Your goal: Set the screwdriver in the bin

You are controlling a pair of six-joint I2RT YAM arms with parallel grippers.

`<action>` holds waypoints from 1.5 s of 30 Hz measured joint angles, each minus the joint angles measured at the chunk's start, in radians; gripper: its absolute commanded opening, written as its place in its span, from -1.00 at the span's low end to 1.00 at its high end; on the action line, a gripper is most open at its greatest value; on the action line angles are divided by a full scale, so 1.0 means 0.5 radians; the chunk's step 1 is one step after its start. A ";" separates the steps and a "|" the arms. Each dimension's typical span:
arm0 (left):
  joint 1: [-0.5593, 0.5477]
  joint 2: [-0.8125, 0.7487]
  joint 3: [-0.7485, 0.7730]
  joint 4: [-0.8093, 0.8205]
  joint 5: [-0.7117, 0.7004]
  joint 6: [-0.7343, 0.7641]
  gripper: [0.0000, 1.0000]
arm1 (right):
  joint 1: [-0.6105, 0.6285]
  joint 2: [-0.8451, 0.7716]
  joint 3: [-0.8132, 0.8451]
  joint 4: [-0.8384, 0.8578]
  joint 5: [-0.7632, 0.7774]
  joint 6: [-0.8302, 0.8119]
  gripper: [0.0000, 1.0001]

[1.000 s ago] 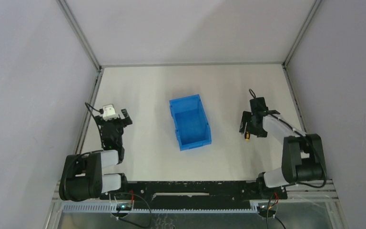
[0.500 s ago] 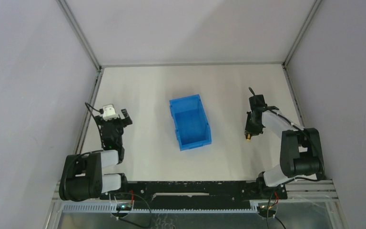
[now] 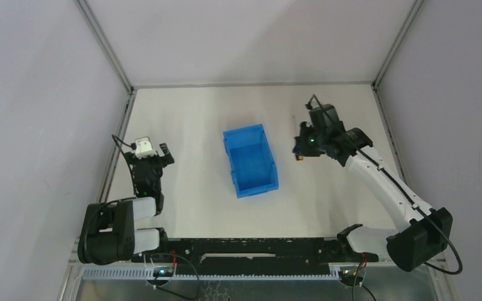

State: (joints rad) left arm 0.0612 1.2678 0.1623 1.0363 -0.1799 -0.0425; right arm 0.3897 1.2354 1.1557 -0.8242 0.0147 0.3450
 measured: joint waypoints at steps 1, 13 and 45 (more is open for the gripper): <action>0.000 0.000 0.000 0.000 0.000 0.000 1.00 | 0.095 0.001 0.045 -0.007 -0.014 0.010 -0.72; 0.000 0.000 0.000 0.000 0.000 0.000 1.00 | 0.784 0.328 0.309 0.111 0.057 0.193 -0.65; 0.000 0.000 0.000 0.000 0.000 0.000 1.00 | 1.085 1.398 0.473 0.249 0.694 0.566 0.10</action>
State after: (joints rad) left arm 0.0612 1.2678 0.1623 1.0363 -0.1799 -0.0425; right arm 0.9321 1.9347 1.3922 -0.6994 0.3618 0.6281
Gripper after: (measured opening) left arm 0.996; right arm 0.536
